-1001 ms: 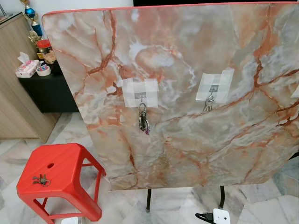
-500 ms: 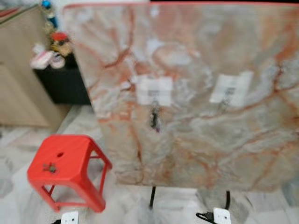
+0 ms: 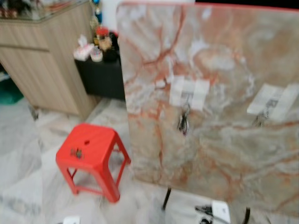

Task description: Hang keys on a hook

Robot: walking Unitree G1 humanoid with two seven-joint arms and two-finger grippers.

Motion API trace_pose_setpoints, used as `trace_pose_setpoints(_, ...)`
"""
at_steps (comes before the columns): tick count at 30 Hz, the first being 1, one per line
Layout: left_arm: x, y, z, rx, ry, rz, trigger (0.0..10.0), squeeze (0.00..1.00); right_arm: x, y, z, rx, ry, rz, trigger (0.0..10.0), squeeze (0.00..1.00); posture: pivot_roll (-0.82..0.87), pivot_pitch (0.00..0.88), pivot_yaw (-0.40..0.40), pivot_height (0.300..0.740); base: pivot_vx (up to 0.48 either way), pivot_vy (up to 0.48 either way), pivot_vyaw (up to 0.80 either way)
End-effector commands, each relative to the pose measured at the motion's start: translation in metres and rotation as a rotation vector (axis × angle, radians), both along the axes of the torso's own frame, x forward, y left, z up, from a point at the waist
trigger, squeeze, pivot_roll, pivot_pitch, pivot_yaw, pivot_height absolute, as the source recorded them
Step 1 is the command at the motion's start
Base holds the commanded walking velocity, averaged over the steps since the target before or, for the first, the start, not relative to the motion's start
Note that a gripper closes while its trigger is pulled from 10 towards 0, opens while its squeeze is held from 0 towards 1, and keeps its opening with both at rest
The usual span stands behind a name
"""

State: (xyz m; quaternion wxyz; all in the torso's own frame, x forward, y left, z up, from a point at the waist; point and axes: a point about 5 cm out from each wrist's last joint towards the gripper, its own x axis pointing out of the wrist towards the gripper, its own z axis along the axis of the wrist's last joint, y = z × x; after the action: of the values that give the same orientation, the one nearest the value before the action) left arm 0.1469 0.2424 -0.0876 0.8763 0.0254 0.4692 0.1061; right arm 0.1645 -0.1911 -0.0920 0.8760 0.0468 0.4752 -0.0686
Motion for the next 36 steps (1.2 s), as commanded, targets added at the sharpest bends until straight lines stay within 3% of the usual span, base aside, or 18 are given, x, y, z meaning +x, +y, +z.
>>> trace_pose_setpoints(1,-0.005,-0.006,-0.004,-0.012,0.029,-0.02,10.0,0.0,-0.003,-0.005,-0.001,0.002,0.009,-0.037,10.0,0.0,-0.01,0.0,-0.009,0.74,0.0,0.0,0.0)
trace_pose_setpoints(5,-0.001,-0.012,-0.004,-0.015,0.034,-0.043,10.0,0.0,-0.003,-0.009,0.0,0.002,0.0,-0.059,10.0,0.0,-0.01,0.0,0.011,0.74,0.0,0.0,0.0)
trace_pose_setpoints(9,0.003,-0.013,-0.003,-0.017,0.021,-0.037,10.0,0.0,-0.003,-0.003,-0.001,0.013,0.003,-0.074,10.0,0.0,-0.01,0.0,0.008,0.74,0.0,0.0,0.0)
trace_pose_setpoints(12,0.005,-0.008,-0.001,0.002,0.018,-0.051,10.0,0.0,-0.006,0.006,-0.003,0.024,0.026,0.009,10.0,0.0,-0.01,0.0,-0.02,0.74,0.0,0.0,0.0)
trace_pose_setpoints(14,0.033,-0.012,0.012,0.016,-0.093,-0.06,10.0,0.0,-0.008,0.006,-0.004,0.017,0.039,0.013,10.0,0.0,0.02,0.0,-0.034,0.74,0.0,0.427,0.0)
trace_pose_setpoints(19,0.035,-0.015,0.013,0.012,-0.103,-0.059,10.0,0.0,-0.002,0.007,-0.002,0.02,0.028,0.001,10.0,0.0,0.02,0.0,-0.018,0.74,0.0,0.442,0.0)
trace_pose_setpoints(23,0.037,-0.021,0.013,0.001,-0.114,-0.051,10.0,0.0,0.013,0.013,0.003,0.035,-0.001,-0.035,10.0,0.0,0.01,0.0,0.003,0.74,0.0,0.442,0.0)
trace_pose_setpoints(26,0.042,-0.02,0.019,0.02,-0.138,-0.101,10.0,0.0,0.01,0.016,0.002,0.045,0.0,-0.05,10.0,0.0,0.01,0.0,0.013,0.74,0.0,0.417,0.0)
trace_pose_setpoints(29,0.047,-0.017,0.025,0.029,-0.165,-0.085,10.0,0.0,0.008,0.016,0.001,0.049,0.003,-0.062,10.0,0.0,0.02,0.0,0.011,0.74,0.0,0.42,0.0)
trace_pose_setpoints(31,0.039,-0.016,0.019,0.029,-0.137,-0.083,10.0,0.0,0.006,0.017,0.0,0.05,0.004,-0.057,10.0,0.0,0.01,0.0,0.007,0.74,0.0,0.42,0.0)
trace_pose_setpoints(32,0.018,-0.015,0.005,0.022,-0.066,-0.068,10.0,0.0,0.004,0.018,-0.001,0.049,0.01,-0.039,10.0,0.0,0.02,0.0,0.005,0.74,0.0,0.42,0.0)
trace_pose_setpoints(33,0.012,-0.016,0.002,0.018,-0.048,-0.064,10.0,0.0,0.002,0.018,-0.001,0.049,0.013,-0.039,10.0,0.0,0.02,0.0,0.005,0.74,0.0,0.42,0.0)
trace_pose_setpoints(36,0.006,-0.02,0.0,0.012,-0.044,-0.065,10.0,0.0,-0.007,0.014,-0.005,0.042,0.035,-0.049,10.0,0.0,0.01,0.0,0.009,0.74,0.0,0.42,0.0)
